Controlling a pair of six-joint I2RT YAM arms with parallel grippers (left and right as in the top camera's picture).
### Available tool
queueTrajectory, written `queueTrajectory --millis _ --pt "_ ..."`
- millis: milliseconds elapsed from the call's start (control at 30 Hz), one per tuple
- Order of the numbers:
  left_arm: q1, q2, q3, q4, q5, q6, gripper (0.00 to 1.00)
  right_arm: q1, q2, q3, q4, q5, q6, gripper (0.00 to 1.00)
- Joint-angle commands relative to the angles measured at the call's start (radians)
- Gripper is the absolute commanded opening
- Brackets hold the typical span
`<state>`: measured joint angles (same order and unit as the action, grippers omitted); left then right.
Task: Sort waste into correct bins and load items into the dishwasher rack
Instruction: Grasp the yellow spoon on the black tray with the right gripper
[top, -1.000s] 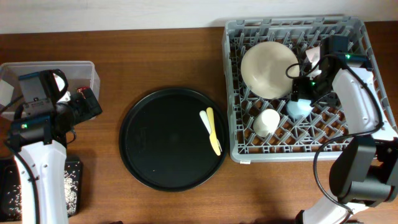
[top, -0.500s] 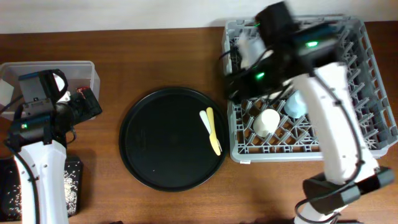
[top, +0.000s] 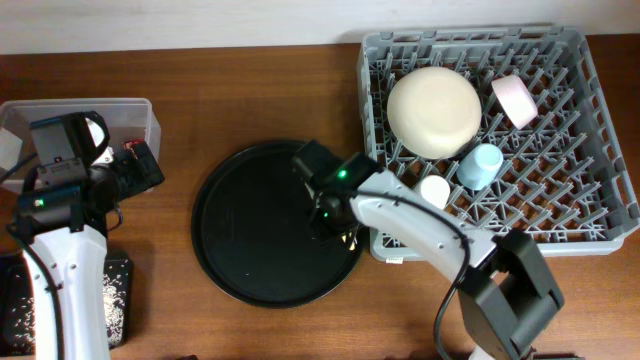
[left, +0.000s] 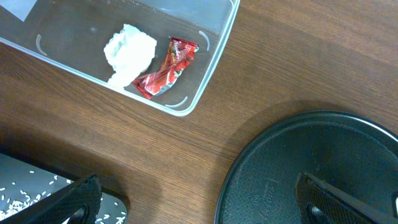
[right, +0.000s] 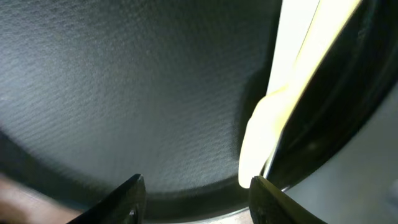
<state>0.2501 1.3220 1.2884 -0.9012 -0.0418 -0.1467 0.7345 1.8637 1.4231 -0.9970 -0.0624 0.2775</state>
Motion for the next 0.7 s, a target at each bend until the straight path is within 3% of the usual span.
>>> queueTrajectory --millis 0,333,500,667 --pt "0.002 -0.008 0.008 -0.002 0.000 0.005 0.99 0.068 -0.008 -0.010 0.031 0.205 0.080 0.56" --pt "0.002 -0.008 0.008 -0.002 0.000 0.005 0.99 0.101 0.092 -0.013 0.032 0.297 0.255 0.55" --pt "0.002 -0.008 0.008 -0.002 0.000 0.005 0.99 -0.072 0.090 -0.012 -0.009 0.067 0.159 0.56" --pt "0.002 -0.008 0.008 -0.002 0.000 0.005 0.99 -0.190 0.069 -0.011 -0.056 0.066 0.140 0.56"
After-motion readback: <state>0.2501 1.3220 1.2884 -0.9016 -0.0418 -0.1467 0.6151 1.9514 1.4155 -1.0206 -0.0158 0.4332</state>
